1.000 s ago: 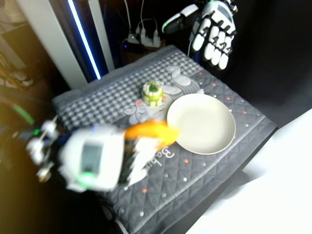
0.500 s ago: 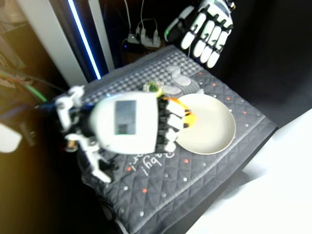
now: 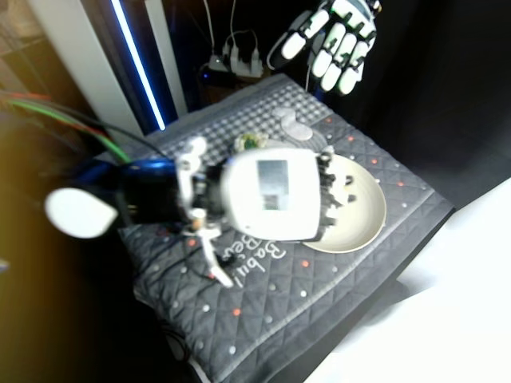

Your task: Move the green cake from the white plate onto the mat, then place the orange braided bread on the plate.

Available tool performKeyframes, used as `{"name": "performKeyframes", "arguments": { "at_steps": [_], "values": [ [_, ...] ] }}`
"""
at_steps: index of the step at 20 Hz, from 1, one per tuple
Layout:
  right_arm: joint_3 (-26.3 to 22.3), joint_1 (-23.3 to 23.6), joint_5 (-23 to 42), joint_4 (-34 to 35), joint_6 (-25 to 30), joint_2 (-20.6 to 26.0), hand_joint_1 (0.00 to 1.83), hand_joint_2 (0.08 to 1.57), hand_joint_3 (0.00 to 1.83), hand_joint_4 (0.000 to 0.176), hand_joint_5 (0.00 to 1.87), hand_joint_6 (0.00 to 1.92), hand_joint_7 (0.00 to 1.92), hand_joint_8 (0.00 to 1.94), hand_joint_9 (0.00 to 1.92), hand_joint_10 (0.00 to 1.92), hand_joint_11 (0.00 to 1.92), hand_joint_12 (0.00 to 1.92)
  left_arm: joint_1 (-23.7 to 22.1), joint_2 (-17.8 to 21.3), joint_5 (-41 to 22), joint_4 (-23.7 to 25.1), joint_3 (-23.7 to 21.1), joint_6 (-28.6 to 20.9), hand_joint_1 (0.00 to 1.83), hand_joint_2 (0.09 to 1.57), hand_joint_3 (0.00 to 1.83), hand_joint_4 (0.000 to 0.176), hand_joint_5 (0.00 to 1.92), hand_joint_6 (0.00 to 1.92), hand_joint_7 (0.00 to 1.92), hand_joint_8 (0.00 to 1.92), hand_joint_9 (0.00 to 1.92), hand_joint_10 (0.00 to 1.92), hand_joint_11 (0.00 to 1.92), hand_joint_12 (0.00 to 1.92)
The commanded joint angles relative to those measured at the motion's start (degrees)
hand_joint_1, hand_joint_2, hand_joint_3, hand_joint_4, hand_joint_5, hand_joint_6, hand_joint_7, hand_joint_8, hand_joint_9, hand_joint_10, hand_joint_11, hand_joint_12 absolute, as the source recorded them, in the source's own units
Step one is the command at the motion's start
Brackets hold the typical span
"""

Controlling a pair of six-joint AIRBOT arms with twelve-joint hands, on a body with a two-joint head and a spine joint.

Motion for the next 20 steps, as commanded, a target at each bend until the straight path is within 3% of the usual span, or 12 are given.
{"name": "performKeyframes", "arguments": {
  "at_steps": [1, 2, 3, 5, 9, 11, 13, 14, 15, 16, 17, 20],
  "values": [
    [0.86, 1.18, 5.31, 2.63, 0.17, 0.14, 1.13, 1.19, 0.0, 0.0, 0.83, 1.19, 0.94, 1.87, 1.17, 1.92, 1.23, 1.92, -0.45, 0.21, -7.21, -2.75, -0.03, -0.18, 0.35, 1.18, 0.04, 0.176, 0.12, 0.0, 0.07, 0.0, 0.09, 0.0, 0.01, 0.01],
    [1.27, 1.24, 5.04, 2.68, 0.18, -0.57, 1.12, 1.2, 0.0, 0.0, 0.81, 1.22, 0.9, 1.62, 1.04, 1.76, 1.04, 1.9, -0.46, 0.22, -7.6, -2.66, -0.07, -0.18, 0.07, 1.16, 0.02, 0.176, 0.45, 0.04, 0.4, 0.03, 0.38, 0.03, 0.21, 0.14],
    [1.59, 1.26, 4.81, 2.87, 0.18, -1.17, 1.21, 1.22, 0.0, 0.0, 0.75, 1.08, 0.87, 1.49, 0.98, 1.41, 0.91, 1.72, -0.47, 0.24, -7.83, -2.55, -0.15, -0.18, 0.01, 1.2, 0.01, 0.113, 0.4, 0.01, 0.39, 0.01, 0.44, 0.01, 0.04, 0.59],
    [2.02, 1.27, 4.78, 3.21, 0.18, -2.42, 1.38, 1.13, 0.0, 0.0, 0.77, 1.0, 0.94, 1.05, 1.08, 1.16, 0.93, 1.35, -0.48, 0.25, -8.24, -2.28, -0.32, -0.23, 0.03, 1.17, 0.0, 0.163, 0.13, 0.01, 0.07, 0.0, 0.14, 0.01, 0.01, 0.03],
    [2.03, 1.28, 4.83, 3.29, 0.18, -3.26, 1.21, 1.24, 0.0, 0.0, 0.7, 1.13, 0.83, 1.48, 0.82, 1.26, 0.74, 1.7, -0.47, 0.21, -8.68, -2.22, -0.47, -0.35, 0.0, 1.05, 0.0, 0.156, 0.24, 0.01, 0.16, 0.01, 0.17, 0.01, 0.11, 0.06],
    [1.07, 1.27, 5.18, 2.75, 0.18, -3.22, 0.87, 1.14, 0.0, 0.0, 0.53, 0.18, 0.62, 0.32, 0.55, 0.57, 0.22, 1.4, -0.41, 0.22, -8.67, -2.11, -0.58, -0.54, 0.0, 1.08, 0.0, 0.158, 0.19, 0.0, 0.12, 0.01, 0.16, 0.01, 0.01, 0.01],
    [0.22, 1.27, 6.62, 2.4, 0.19, -3.19, 0.62, 1.09, 0.0, 0.059, 0.23, 0.01, 0.4, 0.02, 0.46, 0.11, 0.1, 1.2, -0.26, 0.22, -8.58, -2.04, -0.6, -0.86, 0.0, 1.06, 0.0, 0.166, 0.13, 0.01, 0.08, 0.01, 0.09, 0.01, 0.05, 0.02],
    [-0.31, 1.27, 7.31, 2.24, 0.19, -3.18, 0.6, 1.05, 0.0, 0.095, 0.14, 0.0, 0.33, 0.0, 0.39, 0.03, 0.03, 1.02, -0.24, 0.22, -8.51, -2.02, -0.63, -1.02, 0.0, 1.16, 0.01, 0.07, 0.36, 0.03, 0.31, 0.02, 0.31, 0.03, 0.18, 0.11],
    [-0.79, 1.27, 8.03, 2.01, 0.19, -3.16, 0.56, 1.03, 0.0, 0.119, 0.09, 0.0, 0.31, 0.0, 0.38, 0.01, 0.01, 0.83, -0.24, 0.22, -8.43, -2.02, -0.66, -1.11, 0.0, 1.19, 0.0, 0.093, 0.38, 0.01, 0.34, 0.01, 0.35, 0.01, 0.11, 0.28],
    [-1.34, 1.27, 8.74, 1.85, 0.19, -3.14, 0.58, 1.01, 0.0, 0.09, 0.09, 0.0, 0.27, 0.0, 0.32, 0.01, 0.0, 0.68, -0.24, 0.22, -8.26, -2.0, -0.7, -1.26, 0.55, 1.05, 0.0, 0.146, 0.29, 0.02, 0.23, 0.02, 0.26, 0.02, 0.08, 0.29],
    [-1.92, 1.27, 9.22, 1.65, 0.19, -2.98, 0.56, 1.0, 0.0, 0.067, 0.1, 0.0, 0.26, 0.0, 0.3, 0.0, 0.01, 0.62, -0.19, 0.22, -8.11, -1.98, -0.74, -1.44, 0.23, 1.15, 0.0, 0.17, 0.26, 0.01, 0.25, 0.01, 0.27, 0.01, 0.07, 0.3],
    [-4.57, 1.26, 9.94, -0.38, 0.19, -0.77, 0.66, 1.02, 0.0, 0.048, 0.11, 0.0, 0.31, 0.0, 0.32, 0.0, 0.01, 0.77, 0.16, 0.24, -7.75, -2.02, -0.97, -1.89, 0.25, 1.28, 0.02, 0.092, 0.2, 0.0, 0.22, 0.01, 0.22, 0.01, 0.0, 0.34]
  ]
}}
